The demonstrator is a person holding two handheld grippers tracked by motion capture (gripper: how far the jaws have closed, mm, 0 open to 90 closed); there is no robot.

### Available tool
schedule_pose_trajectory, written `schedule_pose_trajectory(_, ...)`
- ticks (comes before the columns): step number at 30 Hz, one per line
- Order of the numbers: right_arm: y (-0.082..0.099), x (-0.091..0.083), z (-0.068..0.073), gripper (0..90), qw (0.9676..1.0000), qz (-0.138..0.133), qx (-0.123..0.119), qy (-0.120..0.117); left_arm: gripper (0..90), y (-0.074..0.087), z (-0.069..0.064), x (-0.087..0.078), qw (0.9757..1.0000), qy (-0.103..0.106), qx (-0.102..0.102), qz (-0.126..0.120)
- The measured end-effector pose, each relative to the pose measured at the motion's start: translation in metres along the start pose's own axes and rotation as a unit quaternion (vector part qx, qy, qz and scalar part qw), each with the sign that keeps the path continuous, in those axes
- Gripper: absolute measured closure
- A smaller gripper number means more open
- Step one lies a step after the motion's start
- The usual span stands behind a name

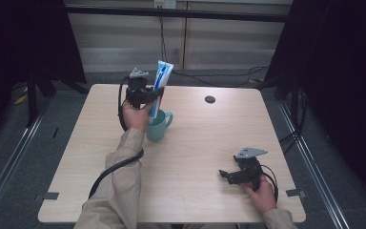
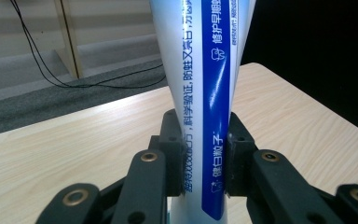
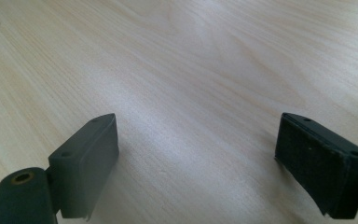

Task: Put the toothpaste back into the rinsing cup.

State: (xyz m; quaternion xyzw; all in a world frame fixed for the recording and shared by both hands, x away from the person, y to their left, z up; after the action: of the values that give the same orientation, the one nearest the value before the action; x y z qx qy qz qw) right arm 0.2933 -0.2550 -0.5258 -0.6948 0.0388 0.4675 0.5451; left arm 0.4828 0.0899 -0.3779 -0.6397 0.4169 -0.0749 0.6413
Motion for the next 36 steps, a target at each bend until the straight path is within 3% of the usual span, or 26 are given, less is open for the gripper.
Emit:
schedule_pose_trajectory(17,0.000,0.000,0.000,12.7,1.0000,0.000,0.000,0.000,73.8,0.014,0.001,0.009,0.9999,-0.009,-0.005,0.006)
schedule_pose_trajectory(36,0.000,0.000,0.000,12.7,1.0000,0.000,0.000,0.000,73.3,0.027,0.001,0.009,0.9996,-0.019,-0.004,0.019)
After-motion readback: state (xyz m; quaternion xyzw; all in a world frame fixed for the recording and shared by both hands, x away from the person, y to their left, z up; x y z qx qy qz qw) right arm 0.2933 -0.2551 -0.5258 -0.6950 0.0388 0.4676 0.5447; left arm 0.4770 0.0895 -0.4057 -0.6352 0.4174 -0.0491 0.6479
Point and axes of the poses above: each handheld gripper's, and its own axes: x roughly forward along the jaws, y roughly out of its underside, z roughly to its left, the point moved 2 cm from there along x, roughly forward along the jaws
